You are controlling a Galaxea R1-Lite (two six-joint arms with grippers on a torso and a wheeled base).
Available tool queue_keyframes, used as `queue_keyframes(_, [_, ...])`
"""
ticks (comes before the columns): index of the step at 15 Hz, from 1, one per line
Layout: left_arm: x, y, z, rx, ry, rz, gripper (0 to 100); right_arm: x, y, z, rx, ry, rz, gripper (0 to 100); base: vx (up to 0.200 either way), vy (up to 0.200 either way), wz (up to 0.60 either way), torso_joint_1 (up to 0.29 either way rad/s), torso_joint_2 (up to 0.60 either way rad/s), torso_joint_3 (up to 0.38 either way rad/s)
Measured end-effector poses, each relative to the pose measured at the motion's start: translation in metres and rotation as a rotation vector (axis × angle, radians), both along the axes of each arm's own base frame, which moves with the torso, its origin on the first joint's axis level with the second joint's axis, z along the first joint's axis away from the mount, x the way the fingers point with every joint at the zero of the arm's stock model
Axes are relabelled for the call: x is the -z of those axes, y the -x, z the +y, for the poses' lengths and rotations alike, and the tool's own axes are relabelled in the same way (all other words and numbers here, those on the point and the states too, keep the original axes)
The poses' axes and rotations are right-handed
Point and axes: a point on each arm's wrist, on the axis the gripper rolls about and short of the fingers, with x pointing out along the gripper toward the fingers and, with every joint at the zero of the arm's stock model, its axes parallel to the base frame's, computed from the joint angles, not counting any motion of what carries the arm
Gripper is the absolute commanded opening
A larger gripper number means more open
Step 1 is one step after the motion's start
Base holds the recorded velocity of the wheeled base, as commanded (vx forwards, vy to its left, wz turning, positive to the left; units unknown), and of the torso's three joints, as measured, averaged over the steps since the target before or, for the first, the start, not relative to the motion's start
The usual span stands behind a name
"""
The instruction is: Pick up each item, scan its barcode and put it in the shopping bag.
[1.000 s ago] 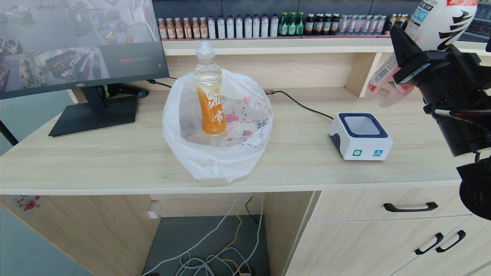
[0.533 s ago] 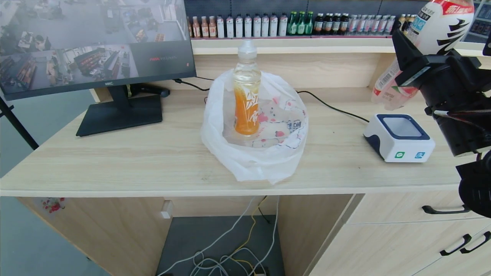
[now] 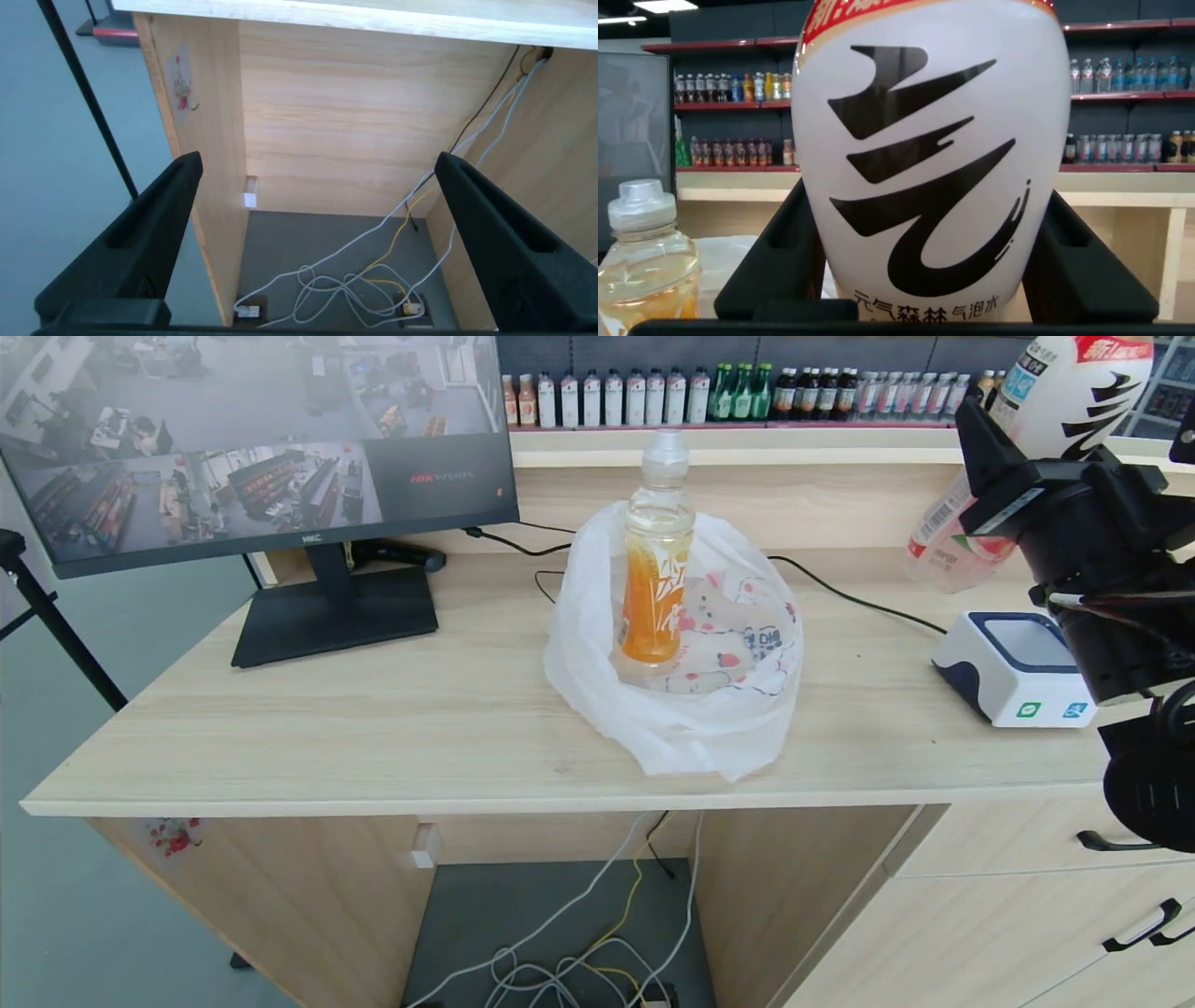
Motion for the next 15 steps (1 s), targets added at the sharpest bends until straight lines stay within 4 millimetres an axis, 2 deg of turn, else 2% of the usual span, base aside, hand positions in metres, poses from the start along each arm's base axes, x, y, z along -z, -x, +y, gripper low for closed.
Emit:
queue_keyframes(3, [0.000,0.000,0.000,-0.001,0.000,0.000,100,0.005,-0.009,0.009,-0.023,0.005,0.015,0,0.000,0.000,0.00,0.000,0.00,0.000])
queue_keyframes(10, [0.000,0.000,0.000,-0.002,0.000,0.000,100,0.029,-0.056,0.036,-0.064,0.012,0.047,0,0.000,0.000,0.00,0.000,0.00,0.000])
queue_keyframes(13, [0.000,0.000,0.000,-0.002,0.000,0.000,100,0.038,-0.064,0.049,-0.089,0.018,0.061,0,0.000,0.000,0.00,0.000,0.00,0.000])
queue_keyframes(15, [0.000,0.000,0.000,-0.002,0.000,0.000,100,0.043,-0.063,0.068,-0.139,0.023,0.072,0,0.000,0.000,0.00,0.000,0.00,0.000])
